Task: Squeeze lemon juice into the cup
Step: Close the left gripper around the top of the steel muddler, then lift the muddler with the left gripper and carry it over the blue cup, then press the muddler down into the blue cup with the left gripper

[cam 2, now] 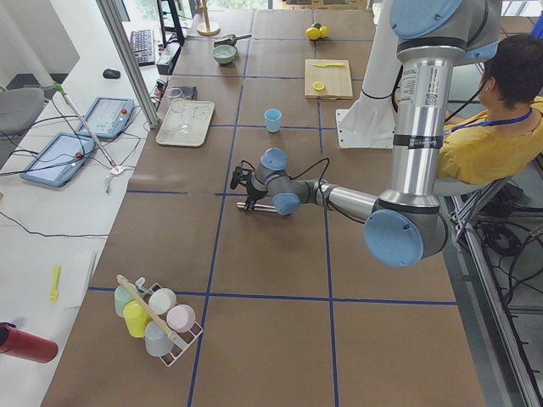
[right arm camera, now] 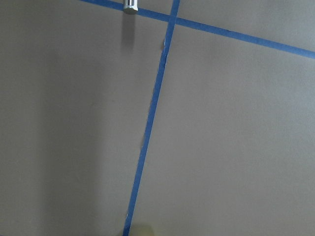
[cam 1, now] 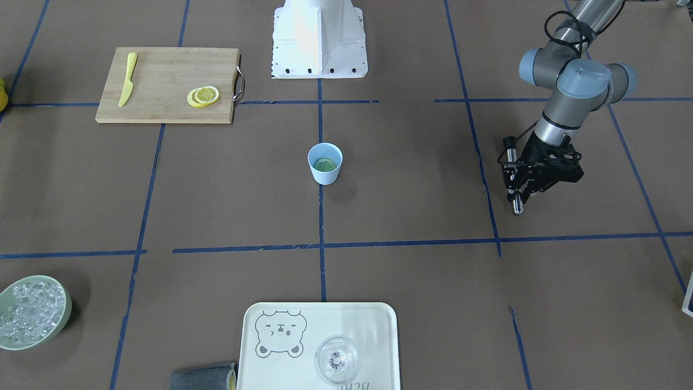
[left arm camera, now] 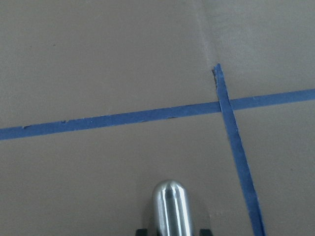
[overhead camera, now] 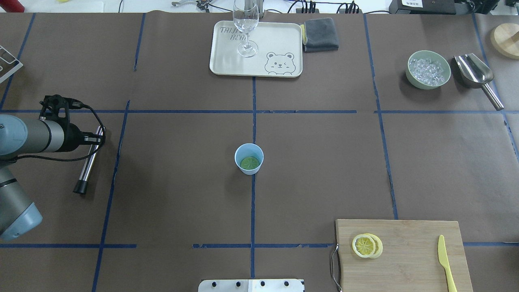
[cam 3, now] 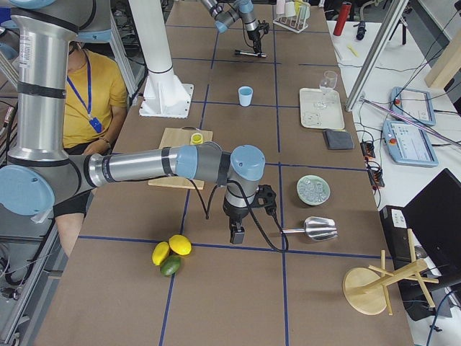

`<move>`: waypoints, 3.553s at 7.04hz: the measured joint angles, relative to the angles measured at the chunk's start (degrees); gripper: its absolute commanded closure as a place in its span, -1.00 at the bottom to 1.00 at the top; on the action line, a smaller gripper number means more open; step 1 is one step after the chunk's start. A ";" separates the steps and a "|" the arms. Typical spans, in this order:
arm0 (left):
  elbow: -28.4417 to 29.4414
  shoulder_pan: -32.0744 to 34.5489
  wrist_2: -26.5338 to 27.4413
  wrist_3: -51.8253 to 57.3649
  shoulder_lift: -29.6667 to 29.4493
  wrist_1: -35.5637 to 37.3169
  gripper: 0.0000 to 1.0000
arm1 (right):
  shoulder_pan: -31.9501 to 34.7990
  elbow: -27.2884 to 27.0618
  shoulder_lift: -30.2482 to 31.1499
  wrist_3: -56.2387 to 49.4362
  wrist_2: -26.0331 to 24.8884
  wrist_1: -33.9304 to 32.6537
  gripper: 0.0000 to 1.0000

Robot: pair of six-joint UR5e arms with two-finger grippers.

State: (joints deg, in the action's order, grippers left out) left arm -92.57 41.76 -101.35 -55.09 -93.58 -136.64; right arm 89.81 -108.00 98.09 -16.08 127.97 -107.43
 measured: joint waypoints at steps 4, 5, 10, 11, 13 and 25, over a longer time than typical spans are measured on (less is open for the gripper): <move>-4.32 0.13 -0.08 2.81 -1.02 -0.11 1.00 | 0.02 0.00 -0.09 0.02 0.00 0.02 -1.00; -6.22 0.15 0.34 5.91 -2.10 -0.49 1.00 | 0.01 0.00 -0.13 0.04 0.00 0.02 -1.00; -7.44 -0.16 4.85 22.15 -11.38 -20.19 1.00 | 0.01 0.12 -0.18 0.09 0.00 0.02 -1.00; -5.45 -0.22 6.25 22.49 -12.88 -27.55 1.00 | 0.01 0.17 -0.18 0.09 -0.02 0.02 -1.00; -0.11 -1.56 8.24 22.93 -16.87 -41.87 1.00 | 0.01 0.31 -0.18 0.09 -0.04 0.02 -1.00; 23.58 -19.50 27.41 35.99 -35.44 -64.37 1.00 | 0.74 2.05 -0.75 0.00 -0.02 0.02 -1.00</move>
State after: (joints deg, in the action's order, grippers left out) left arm -68.99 22.26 -73.94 -19.10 -129.03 -201.00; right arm 90.56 -105.95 97.34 -16.08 127.95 -107.40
